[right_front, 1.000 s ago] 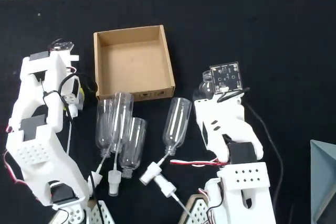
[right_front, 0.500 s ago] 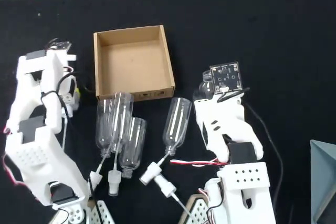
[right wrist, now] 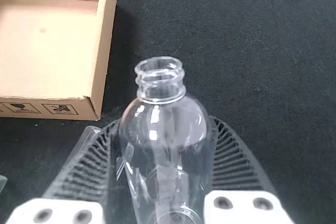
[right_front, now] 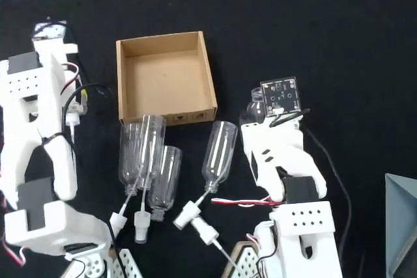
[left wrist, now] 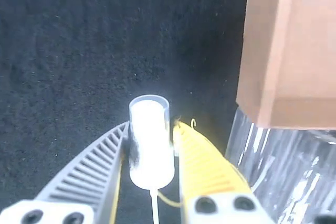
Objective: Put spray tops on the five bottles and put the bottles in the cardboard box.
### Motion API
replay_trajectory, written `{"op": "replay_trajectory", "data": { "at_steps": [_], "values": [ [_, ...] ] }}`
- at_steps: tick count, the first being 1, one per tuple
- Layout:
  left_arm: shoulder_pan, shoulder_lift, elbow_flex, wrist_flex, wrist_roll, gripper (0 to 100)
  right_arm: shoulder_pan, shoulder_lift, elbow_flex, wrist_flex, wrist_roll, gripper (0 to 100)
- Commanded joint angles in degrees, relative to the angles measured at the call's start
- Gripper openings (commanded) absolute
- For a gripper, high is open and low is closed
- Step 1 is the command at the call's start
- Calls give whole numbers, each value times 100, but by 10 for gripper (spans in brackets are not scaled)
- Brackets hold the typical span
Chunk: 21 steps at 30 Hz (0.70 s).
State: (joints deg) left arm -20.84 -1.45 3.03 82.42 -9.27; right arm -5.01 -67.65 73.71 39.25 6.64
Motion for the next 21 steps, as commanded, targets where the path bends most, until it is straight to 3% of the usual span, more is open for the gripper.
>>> {"op": "replay_trajectory", "data": {
  "at_steps": [1,7,21],
  "values": [
    [66,-826,-13,53,264,29,167,-110,-13,-149,-9,113],
    [435,-1723,347,53,343,29,167,-110,-13,-149,0,113],
    [1376,-3182,470,9,1442,29,185,-119,-48,-141,9,85]
  ]
}}
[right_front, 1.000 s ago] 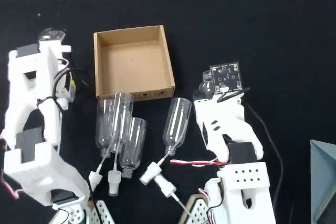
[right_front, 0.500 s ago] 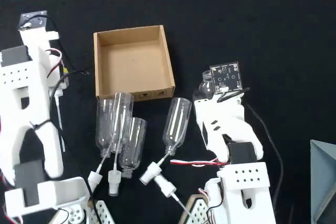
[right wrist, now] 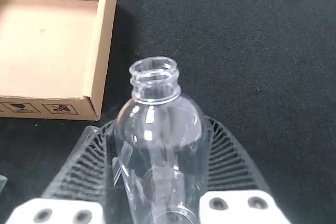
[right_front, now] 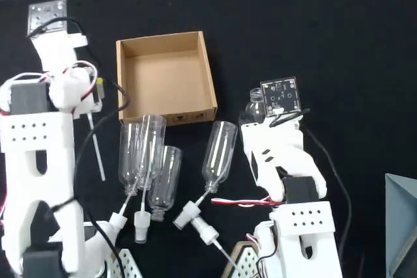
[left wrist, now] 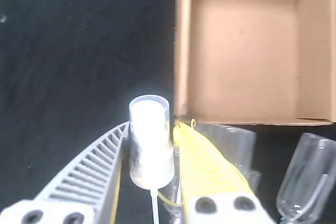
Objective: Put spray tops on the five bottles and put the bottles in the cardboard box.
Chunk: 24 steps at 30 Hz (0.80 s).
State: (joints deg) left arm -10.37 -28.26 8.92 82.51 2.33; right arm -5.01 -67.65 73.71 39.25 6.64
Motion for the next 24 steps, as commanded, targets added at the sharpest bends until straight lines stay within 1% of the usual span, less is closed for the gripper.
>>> {"op": "replay_trajectory", "data": {
  "at_steps": [1,13,20,22,24],
  "values": [
    [391,-589,-136,-9,352,29,185,-119,-48,-141,9,85],
    [980,-1371,-119,-686,1116,29,185,-119,-171,-132,-26,82],
    [1473,-1547,-84,-1415,1512,29,167,-127,-224,-132,0,82],
    [1648,-1547,-84,-1609,1582,29,167,-268,-224,-123,0,82],
    [1754,-1547,-84,-1732,1679,29,167,-593,-233,105,9,82]
  ]
}}
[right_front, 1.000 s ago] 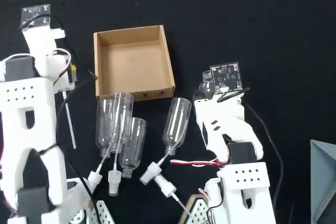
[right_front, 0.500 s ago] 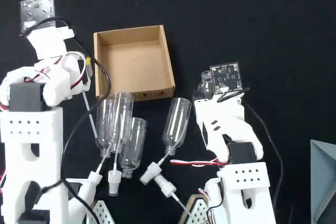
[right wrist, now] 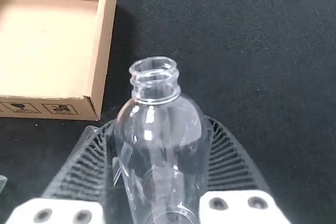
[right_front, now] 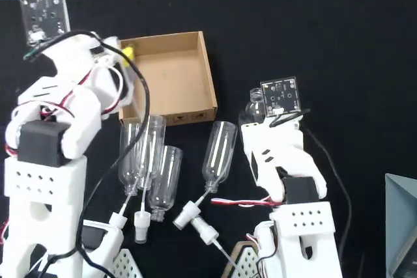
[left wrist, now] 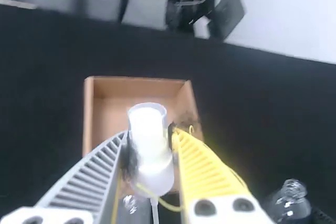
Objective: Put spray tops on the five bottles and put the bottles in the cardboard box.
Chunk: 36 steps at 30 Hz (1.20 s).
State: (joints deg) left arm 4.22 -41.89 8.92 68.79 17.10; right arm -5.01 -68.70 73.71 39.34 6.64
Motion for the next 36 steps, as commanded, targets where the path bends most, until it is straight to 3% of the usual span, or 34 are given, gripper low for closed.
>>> {"op": "replay_trajectory", "data": {
  "at_steps": [1,9,20,30,36],
  "values": [
    [330,-185,-84,-396,255,29,158,-699,-259,246,9,82],
    [734,-185,-92,-396,554,29,-229,-2070,84,695,18,85],
    [778,-484,189,-246,563,29,-369,-2651,268,730,-9,85],
    [769,-2048,1877,-1371,554,29,-879,-3301,690,695,9,85],
    [303,-2593,2387,-1679,607,29,-914,-4022,1051,686,18,85]
  ]
}}
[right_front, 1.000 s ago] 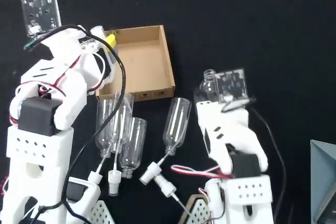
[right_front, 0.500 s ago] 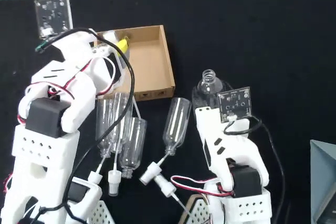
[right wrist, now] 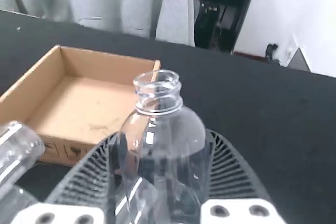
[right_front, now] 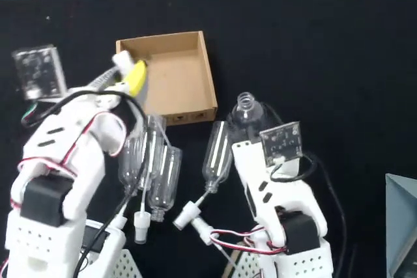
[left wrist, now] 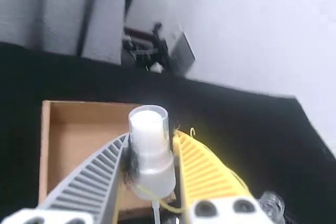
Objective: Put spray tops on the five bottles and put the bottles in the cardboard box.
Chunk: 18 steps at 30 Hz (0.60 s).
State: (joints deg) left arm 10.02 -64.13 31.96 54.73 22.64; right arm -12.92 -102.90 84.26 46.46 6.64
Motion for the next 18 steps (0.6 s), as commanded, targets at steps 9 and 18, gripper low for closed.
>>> {"op": "replay_trajectory", "data": {
  "at_steps": [9,18],
  "values": [
    [-365,-809,462,-290,273,29,-387,-576,479,-598,18,85],
    [-453,-1371,699,-299,536,28,-396,-576,567,-730,18,85]
  ]
}}
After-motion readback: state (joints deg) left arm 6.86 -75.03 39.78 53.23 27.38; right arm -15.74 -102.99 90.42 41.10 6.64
